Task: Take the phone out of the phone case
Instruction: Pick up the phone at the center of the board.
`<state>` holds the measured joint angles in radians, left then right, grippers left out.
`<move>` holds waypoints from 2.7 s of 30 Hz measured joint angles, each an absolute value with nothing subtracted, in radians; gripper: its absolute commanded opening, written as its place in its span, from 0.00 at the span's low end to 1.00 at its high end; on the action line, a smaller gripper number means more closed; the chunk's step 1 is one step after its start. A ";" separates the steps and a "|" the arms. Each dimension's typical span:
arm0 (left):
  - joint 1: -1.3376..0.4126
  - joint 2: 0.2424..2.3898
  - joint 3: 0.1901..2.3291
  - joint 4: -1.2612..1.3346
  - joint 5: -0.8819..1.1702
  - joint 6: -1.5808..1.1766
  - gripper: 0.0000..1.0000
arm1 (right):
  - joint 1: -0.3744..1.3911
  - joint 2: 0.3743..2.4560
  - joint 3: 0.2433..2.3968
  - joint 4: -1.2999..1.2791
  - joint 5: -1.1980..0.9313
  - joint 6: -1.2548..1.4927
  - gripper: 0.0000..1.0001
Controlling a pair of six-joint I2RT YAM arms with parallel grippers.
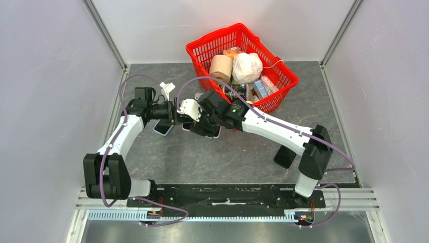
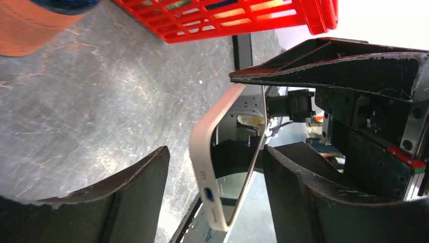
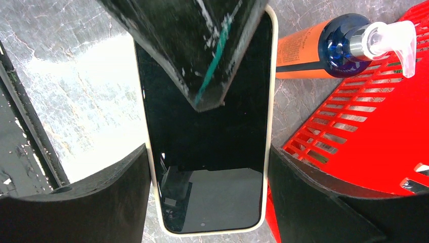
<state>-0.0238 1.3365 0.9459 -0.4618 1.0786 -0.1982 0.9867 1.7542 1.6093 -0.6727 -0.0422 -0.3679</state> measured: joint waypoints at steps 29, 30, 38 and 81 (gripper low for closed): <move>-0.086 1.414 1.127 -0.673 1.090 -0.053 0.02 | 0.997 1.716 1.626 -0.725 -0.006 -0.378 0.93; -0.086 1.414 1.148 -0.692 1.075 -0.024 0.02 | 0.996 1.705 1.636 -0.743 -0.007 -0.378 0.93; -0.085 1.410 1.256 -0.813 1.048 0.162 0.02 | 0.921 1.604 1.740 -0.847 -0.102 -0.371 0.91; -0.203 1.084 1.193 -0.633 1.179 0.070 0.04 | 0.732 1.743 1.867 -1.105 -0.924 -0.442 0.00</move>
<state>-0.2028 1.0843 1.1931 -0.6334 1.1790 0.0704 0.7322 1.7428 1.8671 -1.1049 -0.9241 -0.4423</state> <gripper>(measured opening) 0.172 0.157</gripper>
